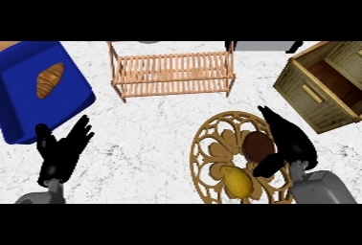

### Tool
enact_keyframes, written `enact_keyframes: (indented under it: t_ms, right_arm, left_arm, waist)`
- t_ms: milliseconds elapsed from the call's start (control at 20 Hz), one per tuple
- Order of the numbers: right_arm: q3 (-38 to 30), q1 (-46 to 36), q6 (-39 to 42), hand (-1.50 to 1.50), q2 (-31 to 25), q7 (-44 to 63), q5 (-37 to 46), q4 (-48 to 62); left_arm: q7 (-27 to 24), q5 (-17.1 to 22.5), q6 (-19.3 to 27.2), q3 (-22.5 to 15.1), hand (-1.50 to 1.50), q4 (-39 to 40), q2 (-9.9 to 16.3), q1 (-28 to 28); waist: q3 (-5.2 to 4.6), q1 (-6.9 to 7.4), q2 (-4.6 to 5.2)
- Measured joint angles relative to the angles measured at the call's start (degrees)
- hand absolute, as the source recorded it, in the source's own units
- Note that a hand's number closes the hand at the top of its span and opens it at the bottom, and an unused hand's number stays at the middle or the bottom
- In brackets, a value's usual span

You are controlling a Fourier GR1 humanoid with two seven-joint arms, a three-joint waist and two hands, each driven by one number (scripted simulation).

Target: Pick the cupcake from the placemat and place it in the tiered shelf

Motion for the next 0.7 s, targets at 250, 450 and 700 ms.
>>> enact_keyframes:
  t_ms: [250,450,700]
  right_arm:
    - [-2.32,-0.75,-1.68,-1.50,2.33,-4.79,2.42,4.14]
    - [-3.69,-2.04,-2.27,-1.50,4.21,-7.88,4.18,7.46]
    - [-3.06,-4.08,0.41,1.50,4.88,-11.25,5.35,11.22]
  left_arm:
    - [1.19,-1.26,-0.18,0.44,0.00,-0.49,-1.07,-0.24]
    - [0.84,-1.31,-1.73,2.15,0.00,1.12,-0.89,-1.16]
    - [1.49,-2.39,-1.07,1.87,0.00,-0.19,-2.14,-0.80]
  waist:
    - [-0.02,0.00,0.00]
    - [0.00,-0.01,-0.08]
    - [-0.38,0.11,-0.36]
